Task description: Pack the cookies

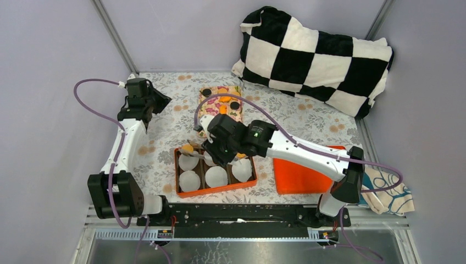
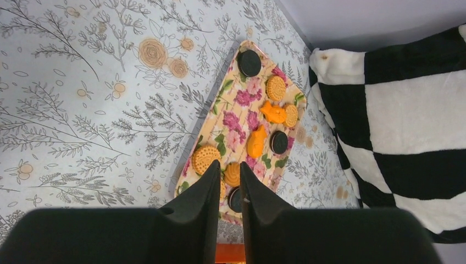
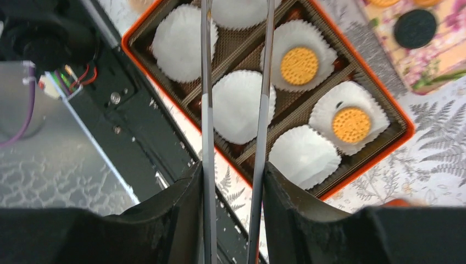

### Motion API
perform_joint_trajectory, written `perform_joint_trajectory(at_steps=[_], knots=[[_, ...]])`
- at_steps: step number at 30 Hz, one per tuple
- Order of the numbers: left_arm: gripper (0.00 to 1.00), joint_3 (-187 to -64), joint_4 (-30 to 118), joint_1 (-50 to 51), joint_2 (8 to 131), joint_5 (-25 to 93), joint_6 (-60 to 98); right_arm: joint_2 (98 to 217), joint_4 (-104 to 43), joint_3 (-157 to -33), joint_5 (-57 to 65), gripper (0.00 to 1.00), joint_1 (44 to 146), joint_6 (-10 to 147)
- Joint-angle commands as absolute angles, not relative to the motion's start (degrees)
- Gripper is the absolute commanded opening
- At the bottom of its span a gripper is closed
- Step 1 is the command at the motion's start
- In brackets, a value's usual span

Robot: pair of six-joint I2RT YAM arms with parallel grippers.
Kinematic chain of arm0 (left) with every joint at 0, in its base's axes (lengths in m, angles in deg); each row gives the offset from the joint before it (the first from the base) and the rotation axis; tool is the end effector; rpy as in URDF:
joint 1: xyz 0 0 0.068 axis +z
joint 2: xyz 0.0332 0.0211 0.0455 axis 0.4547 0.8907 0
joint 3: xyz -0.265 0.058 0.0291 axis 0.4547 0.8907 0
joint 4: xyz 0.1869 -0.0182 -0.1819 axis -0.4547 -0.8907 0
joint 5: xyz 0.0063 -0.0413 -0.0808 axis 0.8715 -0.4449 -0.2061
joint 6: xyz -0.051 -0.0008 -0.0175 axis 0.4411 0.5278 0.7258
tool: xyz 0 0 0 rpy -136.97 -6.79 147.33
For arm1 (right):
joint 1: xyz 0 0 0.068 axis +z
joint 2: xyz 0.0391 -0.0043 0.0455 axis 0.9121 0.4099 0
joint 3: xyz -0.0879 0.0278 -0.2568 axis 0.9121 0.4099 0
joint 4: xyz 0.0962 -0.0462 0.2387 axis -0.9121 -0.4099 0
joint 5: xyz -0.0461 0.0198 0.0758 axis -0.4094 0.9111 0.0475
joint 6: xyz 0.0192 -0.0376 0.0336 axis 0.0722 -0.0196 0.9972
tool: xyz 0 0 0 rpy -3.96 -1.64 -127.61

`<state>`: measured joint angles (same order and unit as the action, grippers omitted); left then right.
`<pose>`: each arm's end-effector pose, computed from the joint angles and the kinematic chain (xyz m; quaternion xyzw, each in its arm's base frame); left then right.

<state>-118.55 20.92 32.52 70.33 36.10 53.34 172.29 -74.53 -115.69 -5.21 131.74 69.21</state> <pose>0.3022 0.0251 0.3203 -0.3566 0.8012 -0.2081 0.4332 0.1517 0.3369 0.3636 -0.4450 0.8051 0.2214 0.3237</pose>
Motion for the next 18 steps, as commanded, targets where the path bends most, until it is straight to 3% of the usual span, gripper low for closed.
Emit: perform_joint_trajectory(at_steps=[1,14,18], knots=[[0.23,-117.5,20.24,32.75,69.55,33.06,53.61,171.8,-75.06,-114.67,-3.47,0.0,132.74,68.84],[0.24,-116.84,20.72,32.75,68.87,32.48,52.98,179.63,-72.98,-116.72,-1.82,0.03,132.86,67.57],[0.24,-116.74,21.26,32.76,68.97,32.17,52.85,180.53,-72.87,-117.39,-2.78,0.22,132.86,67.95]])
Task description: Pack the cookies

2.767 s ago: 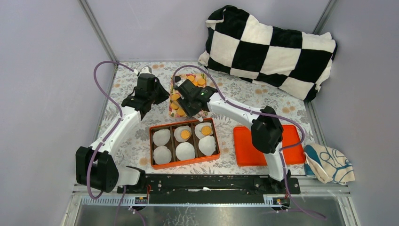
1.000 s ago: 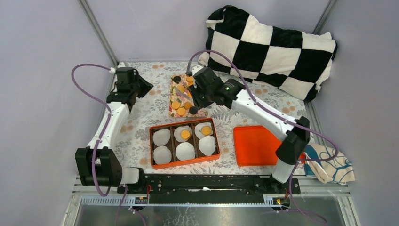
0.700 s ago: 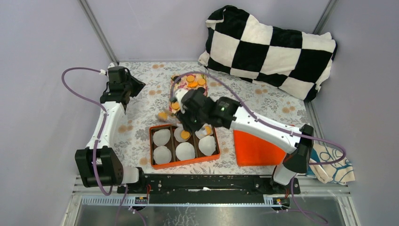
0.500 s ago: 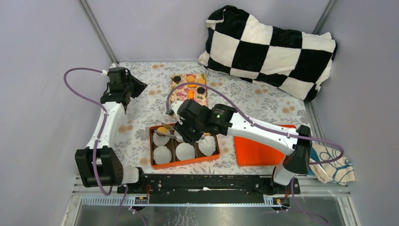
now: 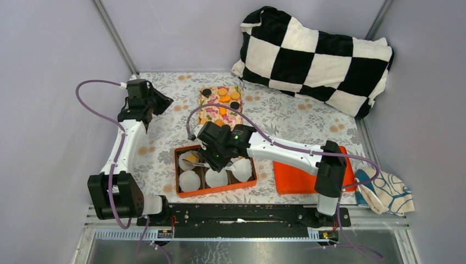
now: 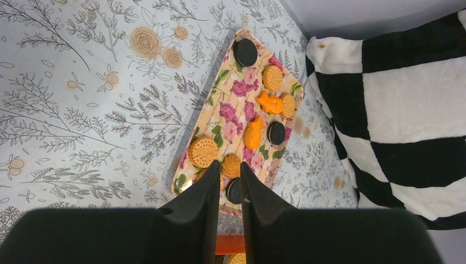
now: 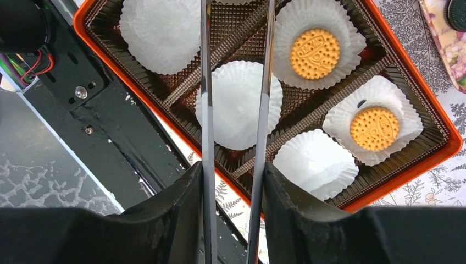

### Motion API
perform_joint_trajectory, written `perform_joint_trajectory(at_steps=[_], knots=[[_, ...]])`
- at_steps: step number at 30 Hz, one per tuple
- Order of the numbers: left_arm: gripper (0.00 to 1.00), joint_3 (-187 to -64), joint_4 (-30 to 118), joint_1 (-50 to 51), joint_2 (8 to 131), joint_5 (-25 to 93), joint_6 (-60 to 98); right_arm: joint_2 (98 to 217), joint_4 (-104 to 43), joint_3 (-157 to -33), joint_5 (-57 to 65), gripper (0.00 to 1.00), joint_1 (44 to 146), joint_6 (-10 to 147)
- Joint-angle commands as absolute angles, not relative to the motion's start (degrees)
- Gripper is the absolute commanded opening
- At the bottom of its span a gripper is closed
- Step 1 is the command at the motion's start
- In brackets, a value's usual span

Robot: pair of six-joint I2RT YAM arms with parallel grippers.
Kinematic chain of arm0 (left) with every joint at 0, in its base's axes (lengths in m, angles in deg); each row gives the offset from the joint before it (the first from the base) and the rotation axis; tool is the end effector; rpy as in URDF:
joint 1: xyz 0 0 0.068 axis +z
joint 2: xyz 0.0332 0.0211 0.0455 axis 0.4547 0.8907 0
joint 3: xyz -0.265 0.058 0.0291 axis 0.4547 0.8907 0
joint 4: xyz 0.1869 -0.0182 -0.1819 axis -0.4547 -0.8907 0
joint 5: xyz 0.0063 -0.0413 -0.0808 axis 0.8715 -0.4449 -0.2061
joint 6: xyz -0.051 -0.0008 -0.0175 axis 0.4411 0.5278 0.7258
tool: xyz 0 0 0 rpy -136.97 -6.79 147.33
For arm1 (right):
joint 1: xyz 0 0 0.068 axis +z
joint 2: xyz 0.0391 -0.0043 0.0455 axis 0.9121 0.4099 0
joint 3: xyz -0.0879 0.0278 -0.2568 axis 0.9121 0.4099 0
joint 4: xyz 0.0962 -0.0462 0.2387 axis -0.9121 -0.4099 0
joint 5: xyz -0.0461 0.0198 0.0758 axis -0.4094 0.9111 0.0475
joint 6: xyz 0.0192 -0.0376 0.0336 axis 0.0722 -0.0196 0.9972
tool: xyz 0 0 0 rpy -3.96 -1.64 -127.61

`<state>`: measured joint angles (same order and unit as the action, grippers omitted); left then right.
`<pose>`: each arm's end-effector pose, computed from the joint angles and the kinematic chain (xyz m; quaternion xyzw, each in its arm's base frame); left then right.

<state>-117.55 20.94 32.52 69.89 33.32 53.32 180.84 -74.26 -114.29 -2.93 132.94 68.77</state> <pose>0.2997 0.0231 0.3166 -0.3467 0.8069 -0.2265 0.4212 0.1558 0.3702 0.3014 -0.4780 0.8207 0.1907 0.2480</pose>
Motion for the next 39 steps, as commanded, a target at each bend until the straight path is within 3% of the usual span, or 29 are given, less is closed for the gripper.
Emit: perform_joint_trajectory(at_steps=[1,6,11,14,25,32,39], knots=[[0.24,-116.64,21.48,32.76,69.03,31.86,52.77,180.48,-72.46,-117.19,-2.98,0.26,132.86,68.08],[0.25,-116.3,23.22,32.76,69.2,29.86,52.42,180.16,-71.11,-117.36,-5.69,0.44,132.81,68.08],[0.26,-116.23,24.06,32.73,69.18,28.78,51.98,180.29,-71.05,-118.31,-5.77,0.45,132.86,68.09],[0.26,-116.08,24.5,32.71,69.14,28.17,51.67,180.39,-70.92,-118.56,-6.19,0.52,132.83,68.1],[0.27,-116.15,24.96,32.75,68.98,26.98,51.31,178.47,-71.5,-121.2,-9.03,0.5,132.86,68.53],[0.27,-115.68,25.34,32.63,69.2,26.78,51.86,173.24,-71.99,-122.35,-20.71,0.53,132.32,66.47],[0.27,-115.46,25.54,32.38,69.91,26.35,51.97,175.14,-69.76,-119.03,-17.3,0.51,122.08,65.73]])
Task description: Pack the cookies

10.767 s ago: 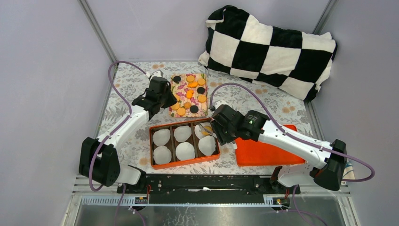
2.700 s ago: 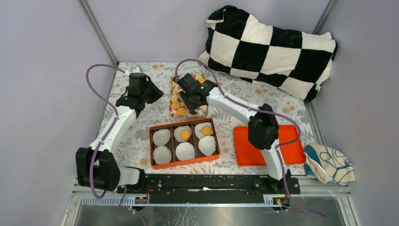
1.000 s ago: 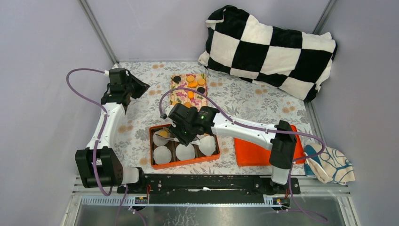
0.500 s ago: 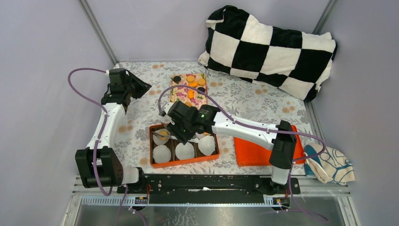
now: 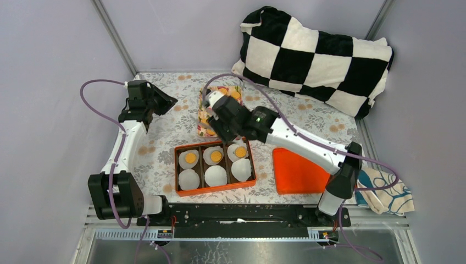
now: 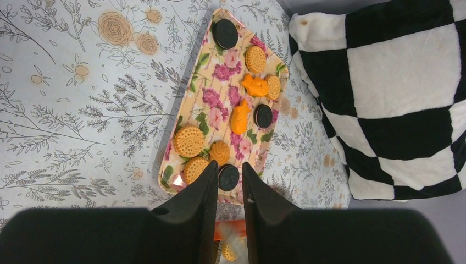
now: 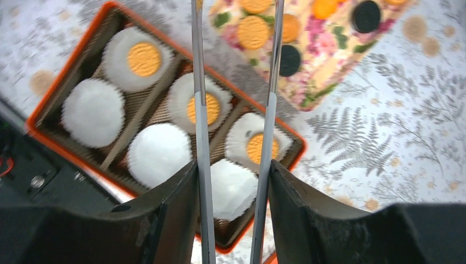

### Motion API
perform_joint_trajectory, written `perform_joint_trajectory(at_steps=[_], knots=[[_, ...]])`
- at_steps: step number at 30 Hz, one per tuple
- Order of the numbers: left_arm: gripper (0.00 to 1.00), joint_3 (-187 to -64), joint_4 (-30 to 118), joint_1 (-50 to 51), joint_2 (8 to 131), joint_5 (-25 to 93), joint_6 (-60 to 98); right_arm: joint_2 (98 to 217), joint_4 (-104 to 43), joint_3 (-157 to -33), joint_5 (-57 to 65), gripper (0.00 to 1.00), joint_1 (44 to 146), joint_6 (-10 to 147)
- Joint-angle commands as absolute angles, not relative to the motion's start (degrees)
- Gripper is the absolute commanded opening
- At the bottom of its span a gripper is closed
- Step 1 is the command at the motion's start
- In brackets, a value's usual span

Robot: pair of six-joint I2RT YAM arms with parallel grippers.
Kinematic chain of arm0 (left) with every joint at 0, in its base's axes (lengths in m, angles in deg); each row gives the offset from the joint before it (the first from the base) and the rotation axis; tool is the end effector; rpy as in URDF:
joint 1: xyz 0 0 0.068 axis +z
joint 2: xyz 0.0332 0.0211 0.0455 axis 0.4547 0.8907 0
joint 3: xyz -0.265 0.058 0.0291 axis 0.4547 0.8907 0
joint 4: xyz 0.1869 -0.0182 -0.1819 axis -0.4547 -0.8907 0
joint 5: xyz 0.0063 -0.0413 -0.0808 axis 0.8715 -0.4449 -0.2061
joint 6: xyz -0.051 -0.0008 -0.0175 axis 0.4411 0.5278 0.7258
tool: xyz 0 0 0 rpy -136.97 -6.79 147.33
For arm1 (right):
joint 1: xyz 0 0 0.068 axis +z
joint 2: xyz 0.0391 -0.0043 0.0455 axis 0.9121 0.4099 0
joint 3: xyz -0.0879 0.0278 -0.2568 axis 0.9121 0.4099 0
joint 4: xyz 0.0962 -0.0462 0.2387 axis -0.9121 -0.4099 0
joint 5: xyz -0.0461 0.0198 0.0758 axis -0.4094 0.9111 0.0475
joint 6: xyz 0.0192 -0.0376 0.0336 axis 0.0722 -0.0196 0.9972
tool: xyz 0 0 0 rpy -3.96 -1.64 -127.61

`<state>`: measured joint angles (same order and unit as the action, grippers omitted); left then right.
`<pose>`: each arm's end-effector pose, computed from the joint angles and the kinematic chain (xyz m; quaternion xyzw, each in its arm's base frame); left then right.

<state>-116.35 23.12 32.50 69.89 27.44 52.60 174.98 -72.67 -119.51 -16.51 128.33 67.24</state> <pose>0.3005 0.0195 0.3133 -0.3150 0.8120 -0.2673 0.4122 0.1842 0.3367 0.3717 -0.3908 0.8160 0.1437 0.4011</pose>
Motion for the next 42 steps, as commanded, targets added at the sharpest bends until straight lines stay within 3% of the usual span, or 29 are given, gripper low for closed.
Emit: perform_joint_trajectory(at_steps=[1,28,37,42], knots=[[0.27,-115.43,25.54,32.35,69.9,26.51,51.94,175.9,-69.32,-118.87,-16.71,0.51,121.17,65.32],[0.27,-115.13,25.96,32.32,71.7,26.26,51.92,195.76,-69.72,-128.28,-9.82,0.53,117.8,65.04],[0.27,-114.85,26.02,32.32,71.37,25.8,52.08,194.98,-72.96,-131.45,-10.23,0.09,117.74,65.35],[0.27,-114.86,26.18,32.34,71.37,25.46,52.34,186.75,-70.47,-128.21,-10.87,0.0,117.74,65.99]])
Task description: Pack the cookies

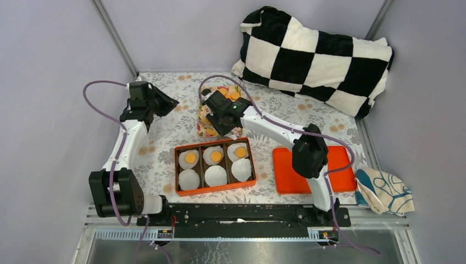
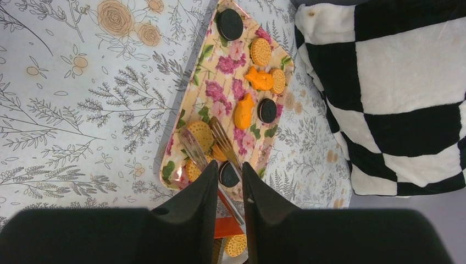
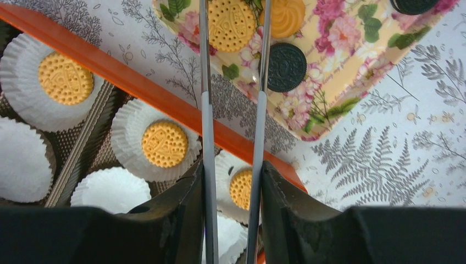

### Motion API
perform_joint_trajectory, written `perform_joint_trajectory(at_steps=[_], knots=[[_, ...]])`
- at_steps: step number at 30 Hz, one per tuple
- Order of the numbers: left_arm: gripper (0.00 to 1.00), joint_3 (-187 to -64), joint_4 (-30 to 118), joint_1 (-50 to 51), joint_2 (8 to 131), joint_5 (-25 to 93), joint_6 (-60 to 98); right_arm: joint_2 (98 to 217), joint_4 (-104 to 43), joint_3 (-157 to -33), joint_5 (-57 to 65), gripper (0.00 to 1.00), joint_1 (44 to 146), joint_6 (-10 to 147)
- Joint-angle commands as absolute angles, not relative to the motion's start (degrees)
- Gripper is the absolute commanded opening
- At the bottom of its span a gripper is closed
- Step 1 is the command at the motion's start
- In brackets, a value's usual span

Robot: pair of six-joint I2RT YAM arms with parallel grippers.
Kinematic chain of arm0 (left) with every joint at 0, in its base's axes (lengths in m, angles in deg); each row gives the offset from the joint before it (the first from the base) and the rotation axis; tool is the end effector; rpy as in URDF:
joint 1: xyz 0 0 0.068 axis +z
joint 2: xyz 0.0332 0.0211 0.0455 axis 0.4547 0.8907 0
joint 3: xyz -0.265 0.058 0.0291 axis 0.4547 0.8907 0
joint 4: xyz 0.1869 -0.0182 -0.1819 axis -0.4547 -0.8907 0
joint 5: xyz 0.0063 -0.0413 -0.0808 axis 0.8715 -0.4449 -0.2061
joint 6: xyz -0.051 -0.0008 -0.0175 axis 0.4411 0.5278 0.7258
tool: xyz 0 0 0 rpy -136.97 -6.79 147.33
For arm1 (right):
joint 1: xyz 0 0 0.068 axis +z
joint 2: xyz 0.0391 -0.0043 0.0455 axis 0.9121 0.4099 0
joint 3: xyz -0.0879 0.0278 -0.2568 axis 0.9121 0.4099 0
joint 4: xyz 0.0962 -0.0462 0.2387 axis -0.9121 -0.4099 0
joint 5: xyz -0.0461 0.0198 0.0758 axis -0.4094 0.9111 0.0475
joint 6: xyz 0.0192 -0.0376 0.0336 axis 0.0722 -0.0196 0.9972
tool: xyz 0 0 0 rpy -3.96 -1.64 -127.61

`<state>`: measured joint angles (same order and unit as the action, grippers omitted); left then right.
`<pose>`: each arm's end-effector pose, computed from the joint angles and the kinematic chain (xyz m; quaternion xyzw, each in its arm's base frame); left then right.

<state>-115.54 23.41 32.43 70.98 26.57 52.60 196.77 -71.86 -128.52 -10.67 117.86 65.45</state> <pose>0.3036 0.0189 0.3036 -0.3152 0.8183 -0.2703 0.3976 0.2930 0.3685 0.2673 -0.3703 0.8707 0.0944 0.3097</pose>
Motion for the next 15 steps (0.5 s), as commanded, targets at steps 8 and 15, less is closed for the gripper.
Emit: perform_joint_trajectory(at_steps=[8,15], knots=[[0.26,-116.65,24.84,32.32,71.86,27.09,52.63,175.92,-70.69,-122.29,-3.59,0.0,118.15,67.23],[0.26,-124.46,21.09,32.32,73.54,30.25,51.66,170.69,-72.75,-117.39,-0.38,0.0,127.54,66.75]])
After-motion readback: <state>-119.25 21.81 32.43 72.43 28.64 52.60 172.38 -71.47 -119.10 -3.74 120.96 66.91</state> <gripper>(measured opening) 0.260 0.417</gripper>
